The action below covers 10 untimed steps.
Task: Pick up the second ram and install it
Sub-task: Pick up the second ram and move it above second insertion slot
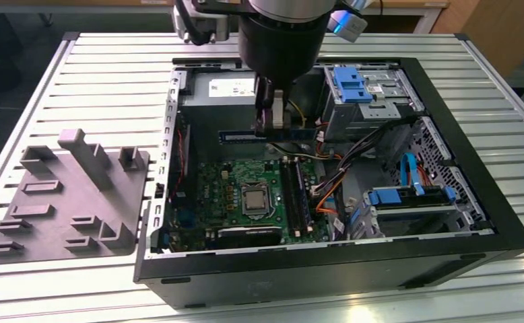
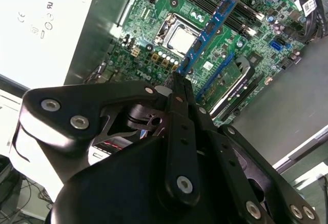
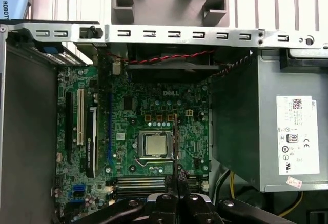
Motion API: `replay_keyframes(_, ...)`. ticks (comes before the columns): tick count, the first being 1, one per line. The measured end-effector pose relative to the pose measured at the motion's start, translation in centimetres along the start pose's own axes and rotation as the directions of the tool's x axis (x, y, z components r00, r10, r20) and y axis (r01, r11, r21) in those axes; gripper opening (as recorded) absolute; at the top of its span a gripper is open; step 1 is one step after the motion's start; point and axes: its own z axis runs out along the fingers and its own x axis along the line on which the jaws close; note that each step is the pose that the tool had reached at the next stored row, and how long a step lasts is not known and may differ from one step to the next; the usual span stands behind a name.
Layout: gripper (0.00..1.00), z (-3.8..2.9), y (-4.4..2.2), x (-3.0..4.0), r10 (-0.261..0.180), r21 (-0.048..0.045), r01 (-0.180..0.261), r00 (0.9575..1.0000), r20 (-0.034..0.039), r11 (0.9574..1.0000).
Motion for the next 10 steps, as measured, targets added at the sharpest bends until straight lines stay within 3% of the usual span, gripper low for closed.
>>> replay_keyframes(5, 0.12, 0.25, -0.02, 0.02, 0.0, 0.0, 0.0, 1.0, 0.0, 1.0)
replay_keyframes(6, 0.12, 1.76, -0.11, 0.14, 0.0, 0.0, 0.0, 1.0, 0.0, 1.0)
replay_keyframes(10, 0.12, 1.9, -0.12, 0.15, 0.0, 0.0, 0.0, 1.0, 0.0, 1.0)
